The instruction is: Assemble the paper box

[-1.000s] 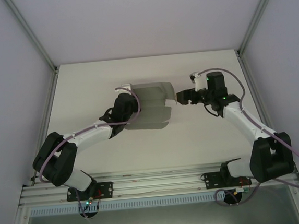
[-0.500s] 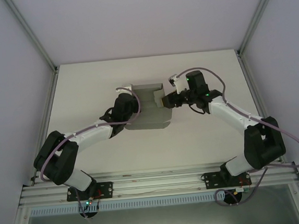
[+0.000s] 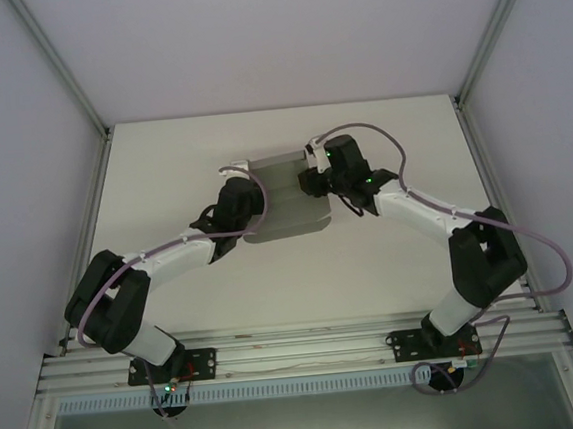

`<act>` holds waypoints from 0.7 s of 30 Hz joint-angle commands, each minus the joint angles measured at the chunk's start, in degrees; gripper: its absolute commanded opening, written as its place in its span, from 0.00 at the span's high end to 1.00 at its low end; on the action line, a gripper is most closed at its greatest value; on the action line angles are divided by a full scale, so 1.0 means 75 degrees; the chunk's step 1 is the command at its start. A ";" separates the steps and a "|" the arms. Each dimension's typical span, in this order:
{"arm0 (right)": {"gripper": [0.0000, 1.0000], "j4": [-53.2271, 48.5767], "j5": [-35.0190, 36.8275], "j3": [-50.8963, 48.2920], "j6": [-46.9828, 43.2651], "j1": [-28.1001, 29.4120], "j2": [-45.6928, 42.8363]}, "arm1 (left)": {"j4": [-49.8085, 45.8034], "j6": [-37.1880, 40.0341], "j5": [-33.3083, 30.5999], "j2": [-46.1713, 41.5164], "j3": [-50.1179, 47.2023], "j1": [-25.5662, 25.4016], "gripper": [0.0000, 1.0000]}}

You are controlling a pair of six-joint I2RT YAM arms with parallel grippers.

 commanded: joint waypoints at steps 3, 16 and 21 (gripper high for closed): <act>0.73 0.0297 0.2075 0.0483 0.0380 0.0215 0.0335 | -0.0103 0.0041 0.0105 -0.0021 0.0321 -0.0183 1.00; 1.00 -0.2214 0.8931 0.2196 0.2626 0.0305 0.2321 | -0.1636 -0.1354 -0.1757 0.0297 0.1001 -0.0256 1.00; 1.00 -0.2636 1.0341 0.2388 0.2943 0.0198 0.2407 | -0.1998 -0.1613 -0.2097 0.0338 0.1032 -0.0179 1.00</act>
